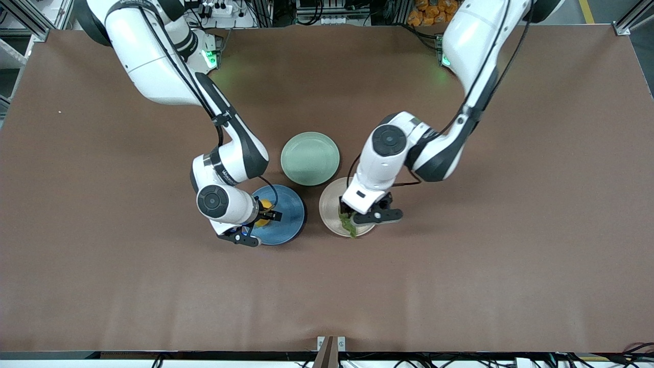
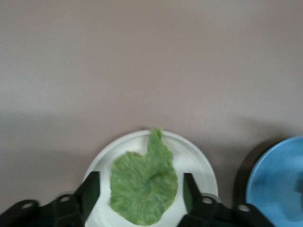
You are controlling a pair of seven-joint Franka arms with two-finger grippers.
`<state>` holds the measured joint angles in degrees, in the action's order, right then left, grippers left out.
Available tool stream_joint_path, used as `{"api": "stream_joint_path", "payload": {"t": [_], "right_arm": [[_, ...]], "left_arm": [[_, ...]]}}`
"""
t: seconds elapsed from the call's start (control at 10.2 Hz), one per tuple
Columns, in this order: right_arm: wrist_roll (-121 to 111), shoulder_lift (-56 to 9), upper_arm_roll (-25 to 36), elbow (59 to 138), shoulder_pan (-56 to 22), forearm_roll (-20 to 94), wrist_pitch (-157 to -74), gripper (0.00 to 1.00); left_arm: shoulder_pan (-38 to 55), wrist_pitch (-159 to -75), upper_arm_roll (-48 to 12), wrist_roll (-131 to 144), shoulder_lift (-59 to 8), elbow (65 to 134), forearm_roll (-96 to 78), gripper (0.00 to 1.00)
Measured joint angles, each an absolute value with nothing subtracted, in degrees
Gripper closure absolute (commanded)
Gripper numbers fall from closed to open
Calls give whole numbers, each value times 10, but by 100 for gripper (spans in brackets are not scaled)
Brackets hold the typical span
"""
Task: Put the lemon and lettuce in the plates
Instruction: 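Open both grippers to release the lemon and lettuce onto the plates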
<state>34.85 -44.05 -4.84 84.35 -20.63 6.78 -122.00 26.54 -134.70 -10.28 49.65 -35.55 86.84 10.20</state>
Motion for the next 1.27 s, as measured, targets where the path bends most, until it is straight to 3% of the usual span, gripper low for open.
{"api": "stream_joint_path", "payload": {"t": [0.39,0.69,0.88,1.27], "right_arm": [[289,-380,-40,735,-128,67,-967,0],[115,-282,-3,722,-51,61,-897,0],[35,-214,39,721,-50,30,-870,0],[16,-113,47,738,-45,23,-819,0]], "left_arm": [[223,-1193,-102,472,-213,866,103,0],[173,-1101,-101,357,-146,868,103,0],[129,-1044,-101,265,-108,869,96,0],[19,-963,-100,111,-40,871,25,0]]}}
